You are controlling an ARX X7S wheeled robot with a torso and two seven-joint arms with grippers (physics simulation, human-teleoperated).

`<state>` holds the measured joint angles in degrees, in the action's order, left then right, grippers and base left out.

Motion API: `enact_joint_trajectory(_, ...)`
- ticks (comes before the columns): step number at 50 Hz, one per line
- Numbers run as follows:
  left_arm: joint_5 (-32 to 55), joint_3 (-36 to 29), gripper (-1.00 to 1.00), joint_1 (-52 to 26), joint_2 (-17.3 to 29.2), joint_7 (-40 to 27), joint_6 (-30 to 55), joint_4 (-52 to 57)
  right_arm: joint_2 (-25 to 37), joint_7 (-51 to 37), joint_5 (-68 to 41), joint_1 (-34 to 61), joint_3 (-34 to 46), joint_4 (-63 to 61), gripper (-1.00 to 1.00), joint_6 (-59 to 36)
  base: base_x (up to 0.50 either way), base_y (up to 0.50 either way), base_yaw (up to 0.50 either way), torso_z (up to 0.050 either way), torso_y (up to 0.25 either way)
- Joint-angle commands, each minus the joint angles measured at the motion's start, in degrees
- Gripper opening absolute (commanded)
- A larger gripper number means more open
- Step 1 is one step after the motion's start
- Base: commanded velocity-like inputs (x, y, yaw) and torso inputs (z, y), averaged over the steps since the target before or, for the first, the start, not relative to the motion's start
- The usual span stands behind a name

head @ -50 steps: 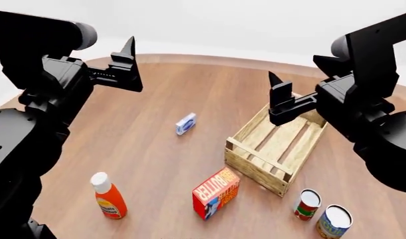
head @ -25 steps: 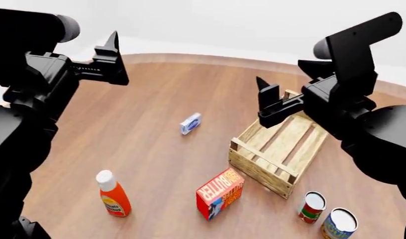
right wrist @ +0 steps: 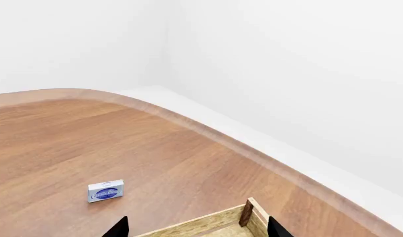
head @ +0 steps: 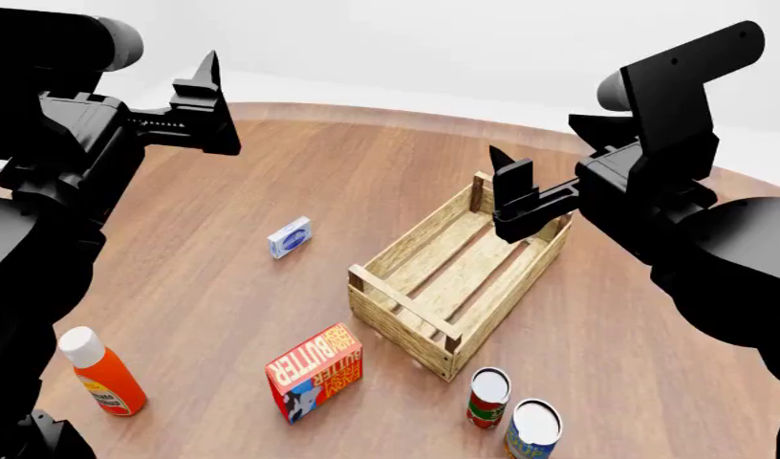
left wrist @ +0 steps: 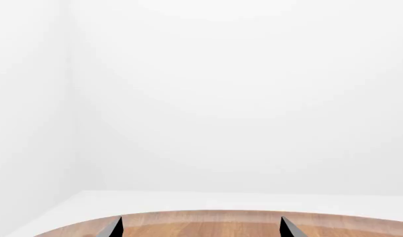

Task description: Pick up the ketchup, and put it in the wooden tray.

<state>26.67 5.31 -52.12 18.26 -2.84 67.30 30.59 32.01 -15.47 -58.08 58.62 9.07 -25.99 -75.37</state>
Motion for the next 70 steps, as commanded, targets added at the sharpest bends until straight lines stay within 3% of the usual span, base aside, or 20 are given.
enact_joint_trajectory(1, -0.8, -0.3, 1.00, -0.6, 0.7, 0.0, -2.0, -1.9, 0.1, -0.6, 0.0, 0.6, 0.5, 0.3, 1.00, 0.4, 0.00, 0.00, 0.00, 0.000, 0.000)
enact_joint_trajectory(13, -1.8, -0.9, 1.00, -2.2, 2.5, 0.5, -3.8, -4.3, -0.1, -1.9, -1.3, 2.6, 1.1, 1.1, 1.00, -1.6, 0.02, 0.01, 0.00, 0.000, 0.000)
enact_joint_trajectory(29, -1.4, -0.6, 1.00, -1.8, 3.3, 0.8, -4.3, -4.2, -0.2, -1.9, -1.2, 2.3, 2.0, 1.7, 1.00, -0.6, 0.46, 0.13, 0.00, 0.000, 0.001)
enact_joint_trajectory(44, 0.8, 3.5, 1.00, -1.7, 7.2, 2.1, -1.9, -0.4, 0.5, -2.2, -1.5, 3.2, 2.5, 1.2, 1.00, -0.1, 0.03, 0.01, 0.00, 0.000, 0.001)
enact_joint_trajectory(55, 4.0, 11.1, 1.00, 0.7, 12.1, 3.7, 3.2, 4.4, 0.4, -2.5, -1.4, 4.4, 3.6, 1.2, 1.00, 0.0, 0.00, 0.00, 0.00, 0.000, 0.000)
enact_joint_trajectory(70, 9.5, 27.6, 1.00, 16.4, 16.0, 9.4, 8.2, 15.0, 0.0, -5.1, -2.4, 4.5, 4.5, -0.8, 1.00, -1.3, 0.00, 0.00, 0.00, 0.000, 0.000)
